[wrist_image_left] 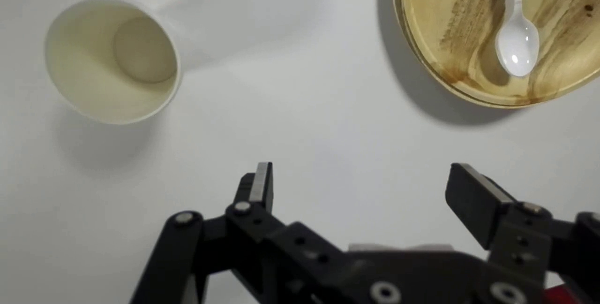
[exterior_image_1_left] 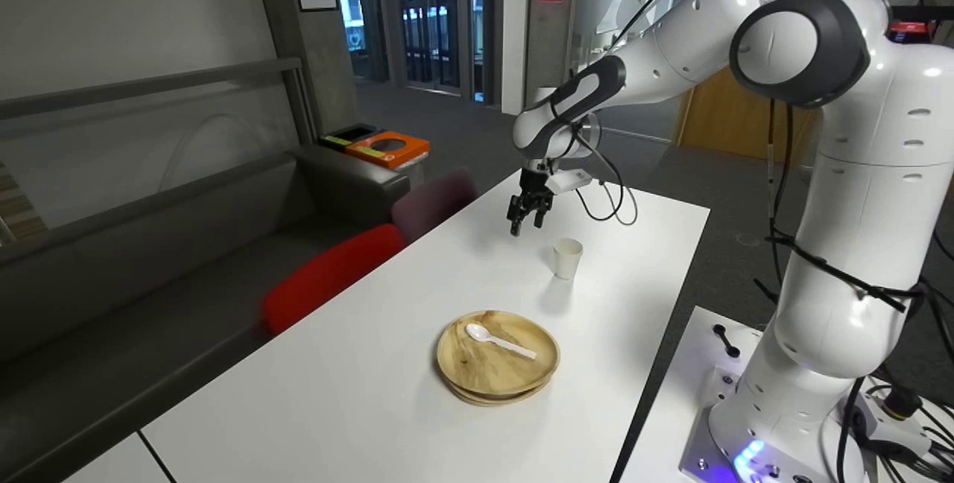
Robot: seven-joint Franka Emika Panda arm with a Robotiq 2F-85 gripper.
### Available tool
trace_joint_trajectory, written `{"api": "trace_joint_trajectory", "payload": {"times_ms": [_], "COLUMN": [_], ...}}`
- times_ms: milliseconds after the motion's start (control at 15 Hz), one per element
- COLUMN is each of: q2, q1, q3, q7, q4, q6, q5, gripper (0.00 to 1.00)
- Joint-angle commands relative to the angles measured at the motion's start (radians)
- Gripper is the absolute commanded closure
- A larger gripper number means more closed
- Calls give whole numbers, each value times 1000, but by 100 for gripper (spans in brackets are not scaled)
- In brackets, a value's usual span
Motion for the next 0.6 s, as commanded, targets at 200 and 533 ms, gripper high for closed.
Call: {"api": "trace_joint_trajectory", "payload": {"times_ms": [200,533], "q2": [19,38], "q1": [9,-3], "q3": [20,4], "q7": [33,47], "q4": [13,19], "q6": [-3,5], "q5": [-3,-19], "gripper": [0,0]}}
